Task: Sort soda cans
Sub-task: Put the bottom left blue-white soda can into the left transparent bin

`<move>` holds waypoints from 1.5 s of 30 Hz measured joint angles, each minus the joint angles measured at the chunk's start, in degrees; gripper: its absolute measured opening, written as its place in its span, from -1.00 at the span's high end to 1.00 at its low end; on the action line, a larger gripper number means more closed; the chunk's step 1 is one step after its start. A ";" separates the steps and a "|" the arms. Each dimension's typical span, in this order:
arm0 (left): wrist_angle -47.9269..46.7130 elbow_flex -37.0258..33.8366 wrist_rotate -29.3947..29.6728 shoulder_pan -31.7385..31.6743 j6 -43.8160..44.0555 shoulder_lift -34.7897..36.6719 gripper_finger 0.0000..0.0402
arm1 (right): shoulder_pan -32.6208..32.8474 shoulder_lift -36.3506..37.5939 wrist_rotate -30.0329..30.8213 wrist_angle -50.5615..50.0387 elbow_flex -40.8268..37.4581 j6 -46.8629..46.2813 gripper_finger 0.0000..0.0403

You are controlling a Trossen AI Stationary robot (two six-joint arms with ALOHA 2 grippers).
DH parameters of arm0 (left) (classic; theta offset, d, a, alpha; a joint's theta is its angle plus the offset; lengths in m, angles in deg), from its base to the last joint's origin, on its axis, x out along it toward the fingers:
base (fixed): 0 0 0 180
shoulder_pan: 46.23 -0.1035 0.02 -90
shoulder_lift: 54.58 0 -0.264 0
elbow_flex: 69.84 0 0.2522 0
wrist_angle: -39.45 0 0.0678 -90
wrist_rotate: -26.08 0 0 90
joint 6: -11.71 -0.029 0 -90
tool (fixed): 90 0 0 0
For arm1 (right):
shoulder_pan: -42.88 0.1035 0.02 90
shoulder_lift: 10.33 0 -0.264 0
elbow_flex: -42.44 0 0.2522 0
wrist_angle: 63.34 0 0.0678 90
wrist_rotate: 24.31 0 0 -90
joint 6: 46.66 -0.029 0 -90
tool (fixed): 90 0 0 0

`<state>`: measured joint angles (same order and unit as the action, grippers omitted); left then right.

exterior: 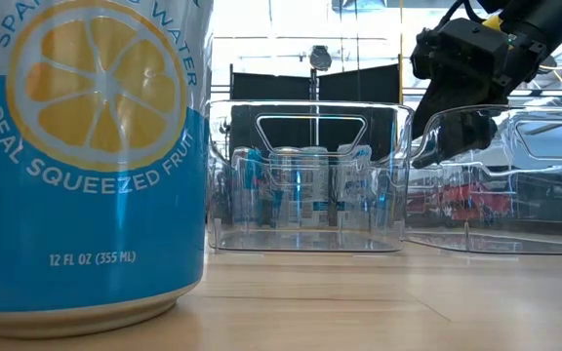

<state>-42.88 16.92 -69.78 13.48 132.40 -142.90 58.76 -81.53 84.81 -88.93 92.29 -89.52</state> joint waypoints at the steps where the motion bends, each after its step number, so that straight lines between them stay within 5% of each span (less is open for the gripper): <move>1: -0.11 0.00 0.14 -0.01 -1.12 0.00 -0.21 | 0.00 0.00 0.00 0.00 0.00 -0.01 -0.79; 45: -5.60 0.00 2.19 -2.33 -3.09 0.07 -0.21 | 0.02 0.00 0.02 0.00 0.00 0.01 -0.79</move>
<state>-48.49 16.92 -67.59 11.15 129.32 -142.83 58.78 -81.53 84.83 -88.93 92.29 -89.51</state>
